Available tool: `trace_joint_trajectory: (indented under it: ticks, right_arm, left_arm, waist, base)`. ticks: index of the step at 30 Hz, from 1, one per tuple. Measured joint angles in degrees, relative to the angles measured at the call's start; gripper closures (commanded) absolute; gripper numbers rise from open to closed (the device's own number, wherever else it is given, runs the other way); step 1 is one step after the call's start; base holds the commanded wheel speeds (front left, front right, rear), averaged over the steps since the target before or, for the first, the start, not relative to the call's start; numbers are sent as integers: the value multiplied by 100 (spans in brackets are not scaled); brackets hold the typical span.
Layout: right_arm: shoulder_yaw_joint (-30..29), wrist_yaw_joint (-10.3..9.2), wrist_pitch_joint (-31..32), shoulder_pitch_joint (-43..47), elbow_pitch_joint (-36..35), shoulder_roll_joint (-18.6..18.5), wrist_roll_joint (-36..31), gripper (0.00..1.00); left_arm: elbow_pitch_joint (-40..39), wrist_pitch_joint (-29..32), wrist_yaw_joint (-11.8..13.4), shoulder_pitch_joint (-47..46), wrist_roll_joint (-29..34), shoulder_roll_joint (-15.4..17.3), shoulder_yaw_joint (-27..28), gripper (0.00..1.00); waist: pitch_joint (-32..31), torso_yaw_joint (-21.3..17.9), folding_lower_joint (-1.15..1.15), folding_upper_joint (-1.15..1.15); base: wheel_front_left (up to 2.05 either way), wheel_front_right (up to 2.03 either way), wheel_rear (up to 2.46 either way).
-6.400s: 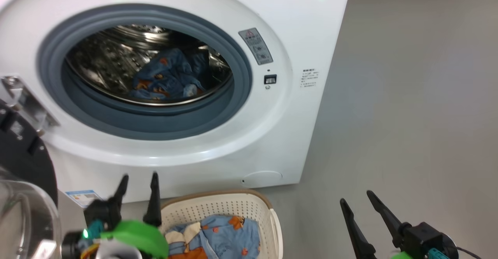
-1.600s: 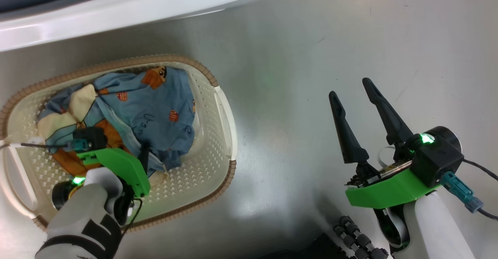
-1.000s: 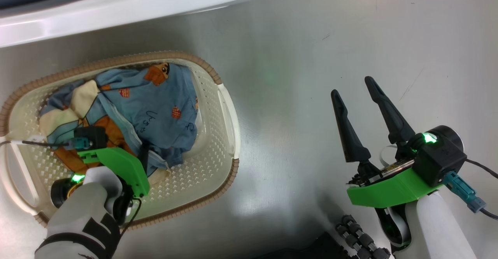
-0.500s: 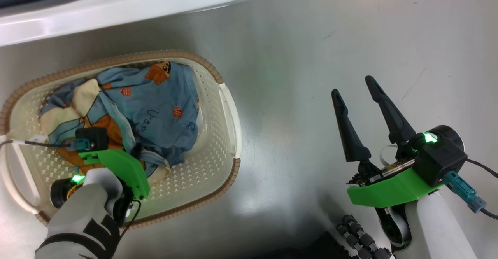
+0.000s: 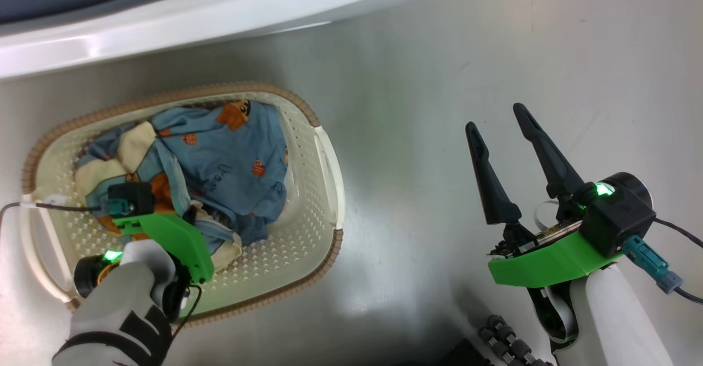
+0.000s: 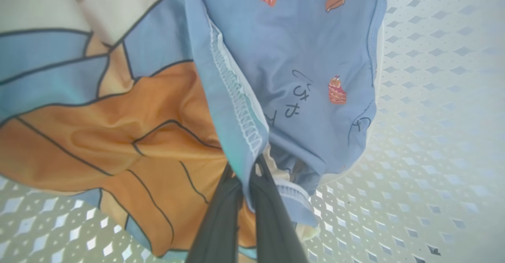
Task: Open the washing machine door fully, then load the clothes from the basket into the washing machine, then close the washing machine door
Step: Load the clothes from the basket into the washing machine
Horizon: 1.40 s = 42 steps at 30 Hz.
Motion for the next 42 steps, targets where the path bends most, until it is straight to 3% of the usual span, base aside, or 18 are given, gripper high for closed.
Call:
trace_joint_trajectory:
  ticks: [9,19,22,30,42]
  right_arm:
    - [10,0,0,9,158,-1,0,0]
    - [-5,0,0,455,424,-1,0,0]
    - [-24,0,0,671,495,-1,0,0]
    - [-115,0,0,1308,648,-26,29,0]
    - [-114,0,1,2025,711,-186,81,0]
  left_arm:
    - [-322,-257,0,478,-2,-16,-287,100]
    - [-731,-565,0,1269,-90,-8,-178,100]
    - [-1056,-566,15,1550,22,46,165,100]
    - [-2351,-566,430,2748,832,71,1251,100]
    - [-4187,-566,828,4358,2201,-158,2599,100]
  waist:
    - [-506,128,0,0]
    - [-1464,345,0,0]
    - [-1817,426,0,0]
    - [-2796,686,0,0]
    - [-4070,1106,0,0]
  base:
    - [0,0,0]
    - [0,0,0]
    - [0,0,0]
    - [0,0,0]
    - [0,0,0]
